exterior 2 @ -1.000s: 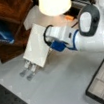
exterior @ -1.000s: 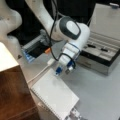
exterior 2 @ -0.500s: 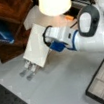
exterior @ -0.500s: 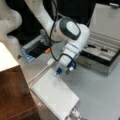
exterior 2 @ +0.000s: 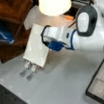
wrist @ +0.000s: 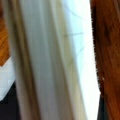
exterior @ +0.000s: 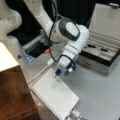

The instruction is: Open the box. Pick up the pen. Place the pen in the box. Pick up the book. Place the book on the shelf.

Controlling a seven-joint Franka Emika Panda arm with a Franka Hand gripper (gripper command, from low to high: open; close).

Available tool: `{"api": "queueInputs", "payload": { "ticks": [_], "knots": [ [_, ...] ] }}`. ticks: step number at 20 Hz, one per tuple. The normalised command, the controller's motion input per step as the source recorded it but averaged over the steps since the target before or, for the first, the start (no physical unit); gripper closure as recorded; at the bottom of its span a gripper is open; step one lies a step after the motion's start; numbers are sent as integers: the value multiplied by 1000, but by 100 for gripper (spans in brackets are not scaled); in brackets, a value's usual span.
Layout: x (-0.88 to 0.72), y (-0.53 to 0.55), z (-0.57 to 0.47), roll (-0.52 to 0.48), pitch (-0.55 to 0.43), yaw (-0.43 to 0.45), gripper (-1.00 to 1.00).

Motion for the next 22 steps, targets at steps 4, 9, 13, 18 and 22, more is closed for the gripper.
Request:
{"api": "queueInputs", "payload": {
  "ticks": [4, 9, 13, 18, 22],
  "knots": [
    [-51, -110, -20, -58, -3, 191, 100],
    [-70, -95, -24, -46, -6, 197, 100],
    [-82, -110, -31, -42, -13, 210, 100],
    [-85, -122, -15, -49, -1, 227, 100],
    [-66, -132, 47, -58, 53, 249, 100]
  ]
}}
